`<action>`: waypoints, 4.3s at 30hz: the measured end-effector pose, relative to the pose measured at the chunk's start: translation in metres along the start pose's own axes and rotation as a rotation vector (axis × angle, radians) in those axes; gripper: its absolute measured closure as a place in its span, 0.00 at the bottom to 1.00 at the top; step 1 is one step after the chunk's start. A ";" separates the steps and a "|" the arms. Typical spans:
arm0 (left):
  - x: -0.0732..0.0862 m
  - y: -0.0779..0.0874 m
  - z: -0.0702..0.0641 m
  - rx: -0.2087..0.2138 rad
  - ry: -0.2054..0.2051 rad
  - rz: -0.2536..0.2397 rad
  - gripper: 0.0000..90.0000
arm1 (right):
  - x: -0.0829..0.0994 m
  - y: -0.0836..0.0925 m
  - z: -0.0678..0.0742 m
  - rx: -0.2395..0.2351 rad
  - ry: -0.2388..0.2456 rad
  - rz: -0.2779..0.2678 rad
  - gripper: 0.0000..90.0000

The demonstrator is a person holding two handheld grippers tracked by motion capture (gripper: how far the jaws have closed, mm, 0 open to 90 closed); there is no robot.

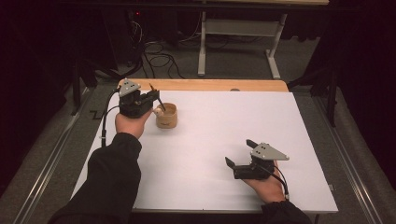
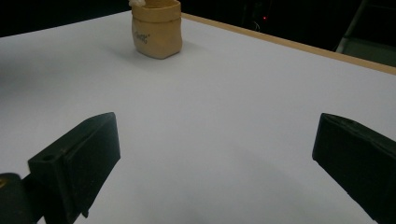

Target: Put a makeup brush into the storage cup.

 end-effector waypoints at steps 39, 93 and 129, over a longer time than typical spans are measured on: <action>0.019 -0.026 0.023 -0.034 0.048 0.097 0.92 | 0.003 -0.003 0.003 -0.008 0.020 0.028 0.04; 0.053 0.032 0.000 -0.006 0.047 0.107 0.00 | 0.003 -0.003 0.004 -0.002 0.034 0.028 0.04; 0.163 0.053 -0.058 0.170 -0.070 0.235 0.02 | 0.005 -0.005 0.004 0.002 0.030 0.041 0.04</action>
Point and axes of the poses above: each handheld gripper's, and its own axes: y roughly backward along the jaws, x roughly out of its underside, z roughly to its left, the point moved 8 cm from there along -y, roughly forward along the jaws, and after that the axes turned 3 degrees about z, right-handed, at the moved point
